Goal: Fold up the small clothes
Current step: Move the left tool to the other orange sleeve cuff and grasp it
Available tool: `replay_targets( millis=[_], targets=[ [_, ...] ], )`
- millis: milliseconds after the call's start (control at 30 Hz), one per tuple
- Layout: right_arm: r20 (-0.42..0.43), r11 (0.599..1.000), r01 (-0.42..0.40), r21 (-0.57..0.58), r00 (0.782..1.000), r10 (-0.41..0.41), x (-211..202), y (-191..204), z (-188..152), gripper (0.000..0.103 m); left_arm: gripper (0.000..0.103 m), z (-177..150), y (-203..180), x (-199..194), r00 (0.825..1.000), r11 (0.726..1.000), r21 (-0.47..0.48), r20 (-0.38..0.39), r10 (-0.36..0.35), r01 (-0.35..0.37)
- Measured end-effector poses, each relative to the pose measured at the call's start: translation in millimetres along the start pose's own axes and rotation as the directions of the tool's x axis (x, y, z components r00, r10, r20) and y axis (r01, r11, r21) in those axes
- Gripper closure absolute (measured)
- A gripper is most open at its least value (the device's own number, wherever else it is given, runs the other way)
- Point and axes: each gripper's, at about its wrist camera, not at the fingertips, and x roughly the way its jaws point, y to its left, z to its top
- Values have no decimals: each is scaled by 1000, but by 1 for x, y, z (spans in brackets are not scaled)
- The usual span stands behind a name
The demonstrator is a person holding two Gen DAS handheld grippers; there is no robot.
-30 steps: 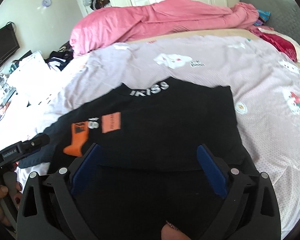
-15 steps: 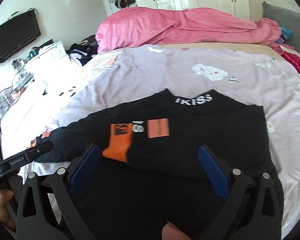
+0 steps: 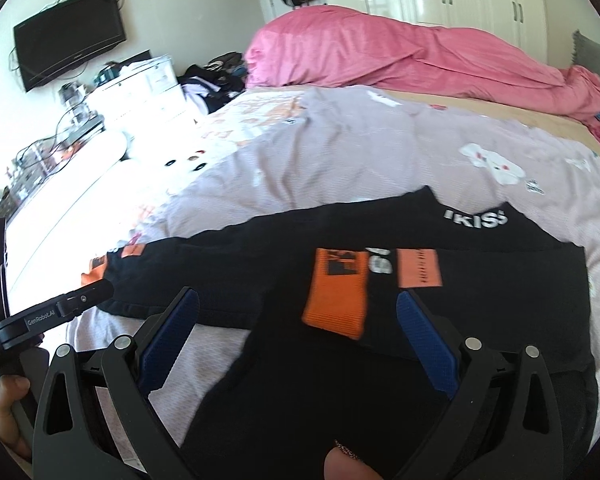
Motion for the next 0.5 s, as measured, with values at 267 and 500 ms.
replay_targets(
  millis=[267,500],
  targets=[
    [-24,998,-44,-49,999,43,12,35,2,4,10,4,45,3,1000,995,-100,-2,27,-27],
    [-50,997,-59,-50,997,56,23,48,1,5,10,4,77,15,1000,982,-187,-11,26,-27]
  ],
)
